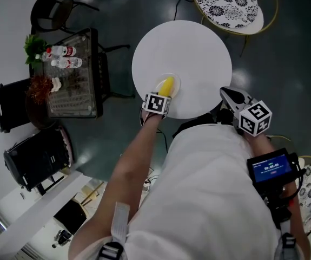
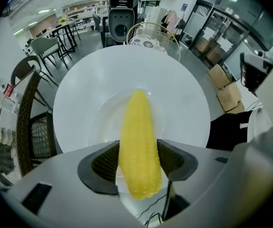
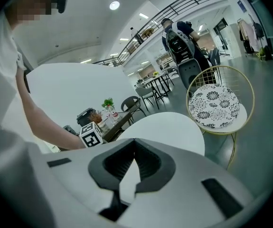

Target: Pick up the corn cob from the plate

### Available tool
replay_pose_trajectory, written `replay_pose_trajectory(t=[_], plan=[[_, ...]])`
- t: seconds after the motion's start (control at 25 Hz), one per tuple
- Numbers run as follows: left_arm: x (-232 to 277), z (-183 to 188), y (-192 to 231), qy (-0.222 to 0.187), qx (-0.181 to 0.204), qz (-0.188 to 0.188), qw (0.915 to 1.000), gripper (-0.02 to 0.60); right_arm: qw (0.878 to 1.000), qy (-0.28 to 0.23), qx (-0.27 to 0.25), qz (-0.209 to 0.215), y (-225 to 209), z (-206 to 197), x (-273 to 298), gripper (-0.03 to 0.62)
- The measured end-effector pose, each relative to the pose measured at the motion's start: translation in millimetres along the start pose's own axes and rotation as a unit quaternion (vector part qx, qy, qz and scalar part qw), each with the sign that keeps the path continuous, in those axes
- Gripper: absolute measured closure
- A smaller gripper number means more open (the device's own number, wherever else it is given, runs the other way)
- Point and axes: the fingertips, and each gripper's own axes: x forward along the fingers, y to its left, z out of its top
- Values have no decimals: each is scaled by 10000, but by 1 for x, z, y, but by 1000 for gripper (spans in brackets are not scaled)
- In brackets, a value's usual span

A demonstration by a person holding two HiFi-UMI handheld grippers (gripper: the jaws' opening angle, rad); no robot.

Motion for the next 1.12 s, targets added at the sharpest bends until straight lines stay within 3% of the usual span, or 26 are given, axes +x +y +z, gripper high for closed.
replay_pose_trajectory(t=[0.36,0.64,1.12], plan=[[-5,1,-18,-440,-846,-773,9924,330,10000,-23,-24,54,0,-1,2,586],[-17,8,-23,-853,-1339,-1042,9818,330,9999,-51,-44,103,0,-1,2,586],[-32,37,-44,-1405,-1522,-1318,9694,330,9999,-79,-21,131,-1,-5,3,586]])
